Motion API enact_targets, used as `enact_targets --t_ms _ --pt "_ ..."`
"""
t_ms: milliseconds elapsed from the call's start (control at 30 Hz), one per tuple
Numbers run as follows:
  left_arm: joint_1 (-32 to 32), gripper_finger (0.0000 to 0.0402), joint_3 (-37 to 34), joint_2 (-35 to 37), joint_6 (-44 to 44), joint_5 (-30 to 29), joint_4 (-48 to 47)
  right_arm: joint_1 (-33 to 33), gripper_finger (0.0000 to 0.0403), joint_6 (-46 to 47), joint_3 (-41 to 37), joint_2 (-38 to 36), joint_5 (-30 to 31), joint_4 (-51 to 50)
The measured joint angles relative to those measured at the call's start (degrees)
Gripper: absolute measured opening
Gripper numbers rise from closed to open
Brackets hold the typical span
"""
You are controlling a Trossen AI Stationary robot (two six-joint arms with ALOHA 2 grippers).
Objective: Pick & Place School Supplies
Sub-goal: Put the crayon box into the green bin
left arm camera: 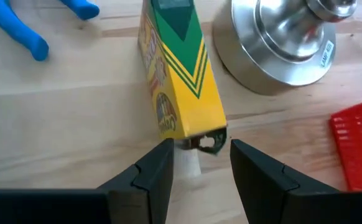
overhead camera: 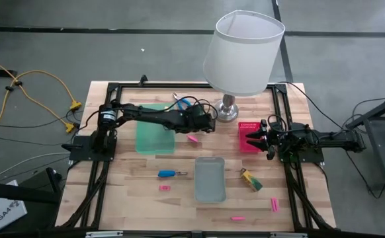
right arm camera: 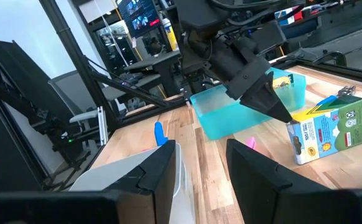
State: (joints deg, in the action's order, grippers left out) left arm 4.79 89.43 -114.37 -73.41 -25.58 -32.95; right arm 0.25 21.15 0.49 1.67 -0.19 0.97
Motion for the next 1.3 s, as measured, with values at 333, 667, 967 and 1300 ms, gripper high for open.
enact_targets --t_ms 333,667,967,1300 --pt "-0.04 0.0154 0.02 0.00 -0.47 1.48 0.82 0.00 0.0134 0.02 0.00 0.00 0.00 0.00" --pt "-0.13 0.0154 0.04 -1.15 1.14 4.76 2.29 0.00 0.0134 0.01 -0.01 0.01 0.00 0.00" --pt "1.57 0.0154 -0.02 -2.80 2.98 7.26 4.37 0.00 0.0134 0.00 0.00 0.00 -0.02 0.00" --pt "1.95 0.0154 0.04 -2.78 4.54 7.34 5.81 0.00 0.0134 0.00 -0.02 0.00 0.00 0.00"
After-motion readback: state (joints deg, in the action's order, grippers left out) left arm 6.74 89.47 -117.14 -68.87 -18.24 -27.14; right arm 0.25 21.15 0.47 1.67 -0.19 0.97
